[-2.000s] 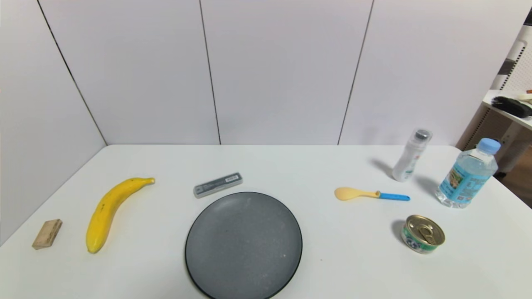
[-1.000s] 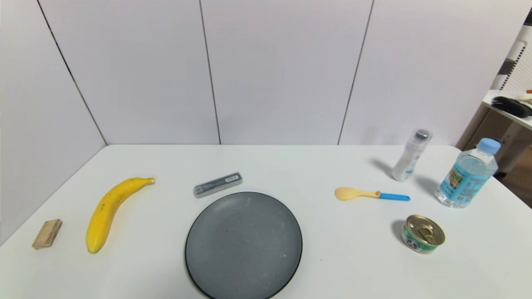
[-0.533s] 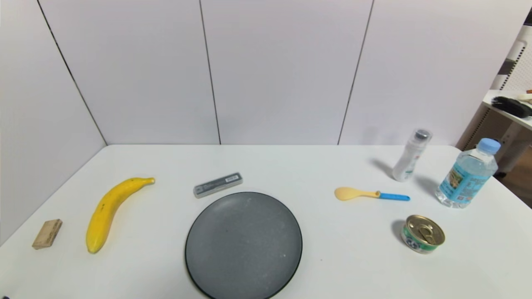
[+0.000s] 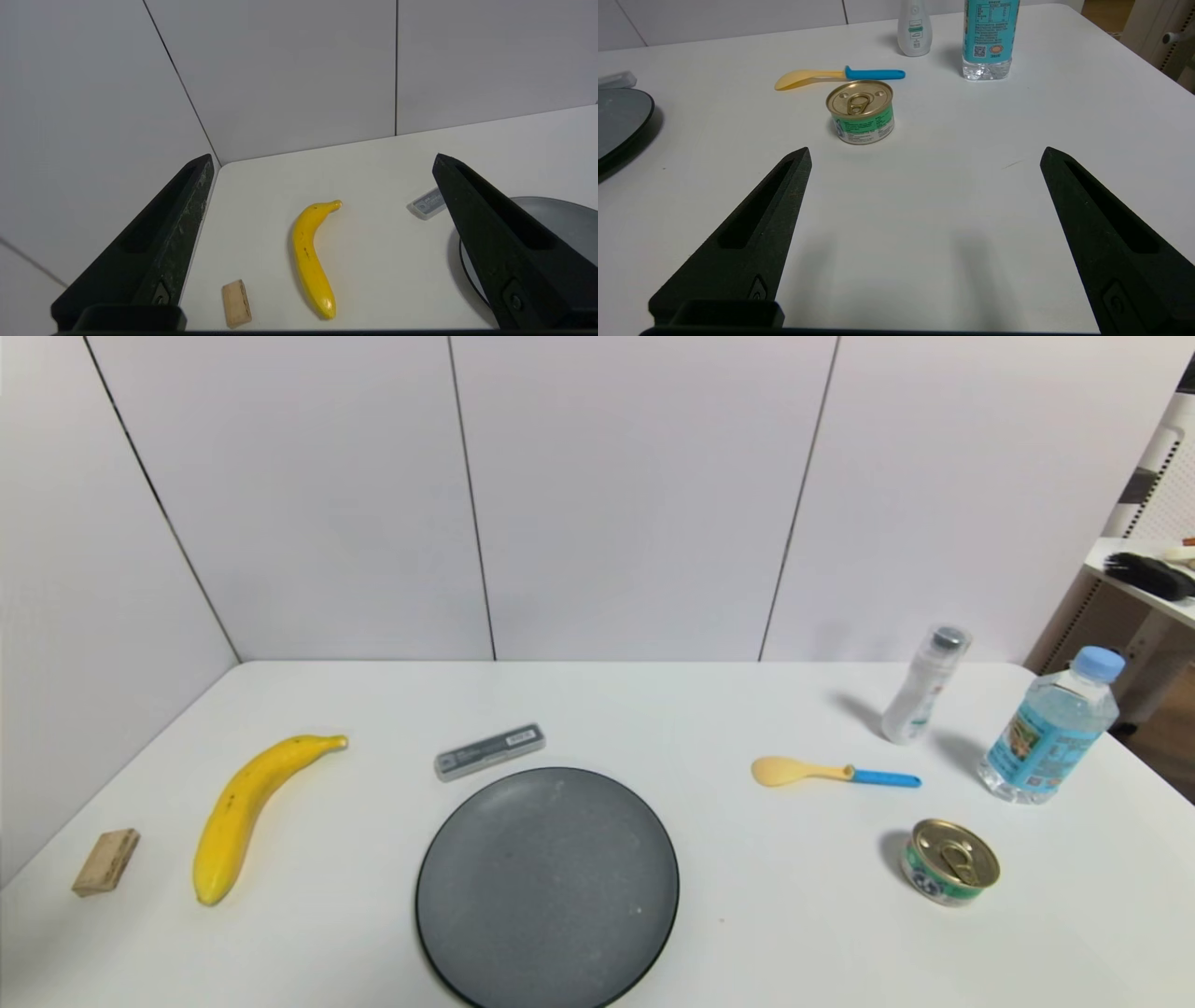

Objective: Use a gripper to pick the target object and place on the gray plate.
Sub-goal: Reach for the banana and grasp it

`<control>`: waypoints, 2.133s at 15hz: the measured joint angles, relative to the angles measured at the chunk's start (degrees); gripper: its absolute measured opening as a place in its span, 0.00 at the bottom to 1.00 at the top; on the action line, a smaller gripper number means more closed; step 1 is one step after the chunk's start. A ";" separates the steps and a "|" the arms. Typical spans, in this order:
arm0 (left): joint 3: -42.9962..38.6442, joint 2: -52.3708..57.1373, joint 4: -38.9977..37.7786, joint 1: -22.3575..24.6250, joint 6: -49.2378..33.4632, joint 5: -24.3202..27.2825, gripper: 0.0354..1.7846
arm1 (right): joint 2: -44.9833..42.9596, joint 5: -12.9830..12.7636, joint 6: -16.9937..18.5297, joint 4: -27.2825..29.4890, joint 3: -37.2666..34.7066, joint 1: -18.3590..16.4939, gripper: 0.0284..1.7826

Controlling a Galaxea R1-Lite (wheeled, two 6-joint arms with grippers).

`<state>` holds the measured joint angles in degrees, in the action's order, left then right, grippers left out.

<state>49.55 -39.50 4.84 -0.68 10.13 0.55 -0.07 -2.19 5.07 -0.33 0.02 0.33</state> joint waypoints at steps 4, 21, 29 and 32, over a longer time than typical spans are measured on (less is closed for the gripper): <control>13.35 -16.97 1.44 0.44 0.61 -0.04 0.94 | 0.00 0.00 0.00 0.02 0.00 -0.02 0.95; 17.83 -56.89 18.62 7.88 -0.57 -0.20 0.94 | 0.00 0.00 0.00 0.00 0.00 0.00 0.95; 19.02 -66.98 18.53 8.75 -0.90 0.05 0.94 | 0.00 0.00 0.00 0.02 0.00 0.00 0.95; 19.60 -68.50 18.29 8.69 -0.95 0.13 0.94 | 0.00 0.00 0.00 0.02 0.00 0.00 0.95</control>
<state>69.16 -108.00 23.13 8.01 9.18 0.68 -0.07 -2.19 5.07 -0.30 0.02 0.33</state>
